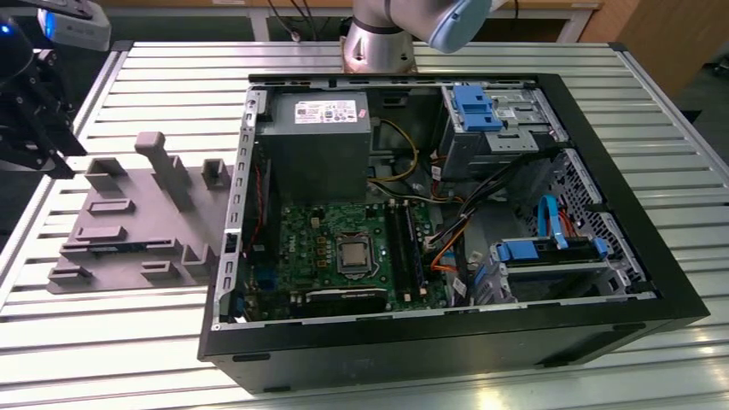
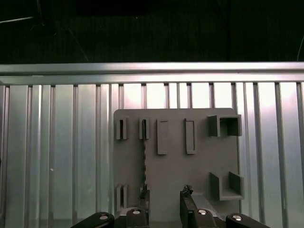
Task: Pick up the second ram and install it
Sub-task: 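Pick up the second ram and move it above second insertion slot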
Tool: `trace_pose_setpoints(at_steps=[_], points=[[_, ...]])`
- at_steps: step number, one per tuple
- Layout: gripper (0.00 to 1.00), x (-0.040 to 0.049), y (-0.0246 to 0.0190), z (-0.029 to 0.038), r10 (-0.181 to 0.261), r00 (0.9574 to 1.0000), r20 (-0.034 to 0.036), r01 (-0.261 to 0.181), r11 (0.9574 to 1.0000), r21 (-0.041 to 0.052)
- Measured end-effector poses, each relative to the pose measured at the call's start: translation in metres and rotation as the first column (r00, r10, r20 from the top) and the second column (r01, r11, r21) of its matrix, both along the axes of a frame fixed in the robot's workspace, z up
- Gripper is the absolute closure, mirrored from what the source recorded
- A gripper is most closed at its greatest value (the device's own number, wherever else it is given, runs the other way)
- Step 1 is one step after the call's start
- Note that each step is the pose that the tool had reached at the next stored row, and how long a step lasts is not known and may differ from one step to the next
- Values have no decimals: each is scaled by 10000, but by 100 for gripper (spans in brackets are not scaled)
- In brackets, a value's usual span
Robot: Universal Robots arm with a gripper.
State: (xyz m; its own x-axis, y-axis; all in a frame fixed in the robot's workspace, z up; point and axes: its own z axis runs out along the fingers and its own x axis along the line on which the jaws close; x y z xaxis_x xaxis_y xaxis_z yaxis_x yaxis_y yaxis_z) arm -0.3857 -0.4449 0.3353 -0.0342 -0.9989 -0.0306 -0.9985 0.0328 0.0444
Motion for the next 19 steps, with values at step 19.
trace_pose_setpoints(at_steps=[19], points=[[62, -9, -65, -241, -168, 9999, 3, 168, 9996, 244]])
